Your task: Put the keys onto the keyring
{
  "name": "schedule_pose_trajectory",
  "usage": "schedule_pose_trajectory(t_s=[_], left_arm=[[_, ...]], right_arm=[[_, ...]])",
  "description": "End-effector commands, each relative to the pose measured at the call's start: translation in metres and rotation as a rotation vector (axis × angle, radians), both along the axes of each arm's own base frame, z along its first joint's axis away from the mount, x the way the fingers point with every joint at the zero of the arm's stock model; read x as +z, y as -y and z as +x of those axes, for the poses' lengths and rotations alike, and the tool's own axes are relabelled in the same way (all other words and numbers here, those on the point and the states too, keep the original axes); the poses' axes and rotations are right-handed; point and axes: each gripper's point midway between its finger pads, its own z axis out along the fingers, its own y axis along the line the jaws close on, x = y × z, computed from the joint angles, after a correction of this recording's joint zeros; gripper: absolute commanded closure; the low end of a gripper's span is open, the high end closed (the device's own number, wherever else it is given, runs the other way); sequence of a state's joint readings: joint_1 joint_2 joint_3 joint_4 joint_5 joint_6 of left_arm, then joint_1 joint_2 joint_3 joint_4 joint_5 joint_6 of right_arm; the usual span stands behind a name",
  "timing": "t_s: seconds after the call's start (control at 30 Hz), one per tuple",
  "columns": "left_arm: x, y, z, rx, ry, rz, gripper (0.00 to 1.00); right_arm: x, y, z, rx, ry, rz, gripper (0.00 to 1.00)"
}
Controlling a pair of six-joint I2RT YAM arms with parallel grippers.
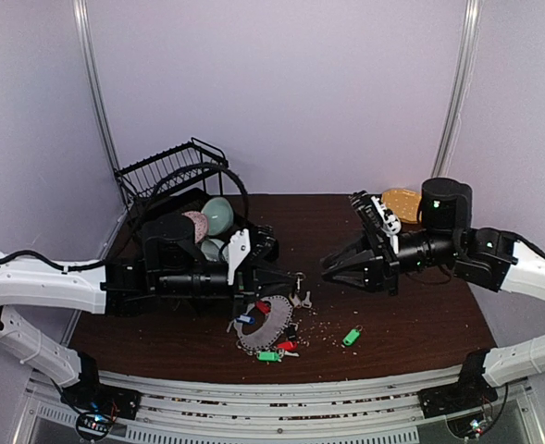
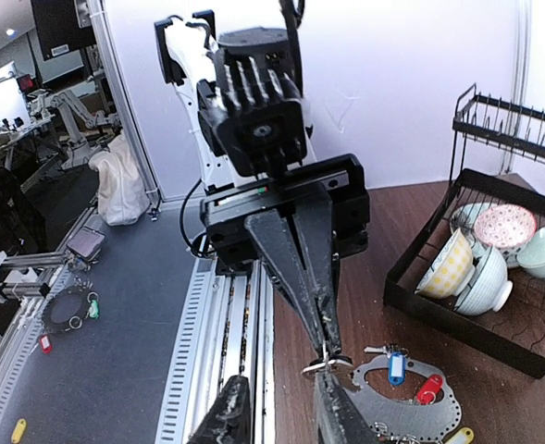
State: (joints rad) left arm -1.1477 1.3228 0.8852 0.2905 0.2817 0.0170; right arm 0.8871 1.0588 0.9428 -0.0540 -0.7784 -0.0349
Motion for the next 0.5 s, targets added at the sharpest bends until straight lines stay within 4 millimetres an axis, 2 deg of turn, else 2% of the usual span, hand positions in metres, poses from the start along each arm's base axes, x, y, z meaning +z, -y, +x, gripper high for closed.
schedule_pose_trajectory(t_s=[0.0, 0.1, 0.23, 0.33, 0.47], left_arm=[[0.049, -0.012, -0.008, 0.016, 0.127, -0.183, 1.0], [0.064, -0.019, -0.014, 0.011, 0.188, -0.265, 1.0], [0.08, -0.026, -0.022, -0.007, 0.214, -0.376, 1.0], [0.084, -0.022, -0.025, -0.03, 0.201, -0.412, 1.0], [0.084, -0.017, -0.027, -0.05, 0.183, -0.432, 1.0]], right_arm=[[0.021, 0.006, -0.003, -0.019, 0.067, 0.105, 0.71], [0.022, 0.0, 0.0, -0.018, 0.037, 0.12, 0.69], [0.042, -0.007, -0.007, 0.02, 0.05, 0.202, 0.71], [0.051, -0.011, -0.017, 0.062, 0.063, 0.263, 0.74], [0.049, -0.02, -0.021, 0.084, 0.065, 0.257, 0.75]])
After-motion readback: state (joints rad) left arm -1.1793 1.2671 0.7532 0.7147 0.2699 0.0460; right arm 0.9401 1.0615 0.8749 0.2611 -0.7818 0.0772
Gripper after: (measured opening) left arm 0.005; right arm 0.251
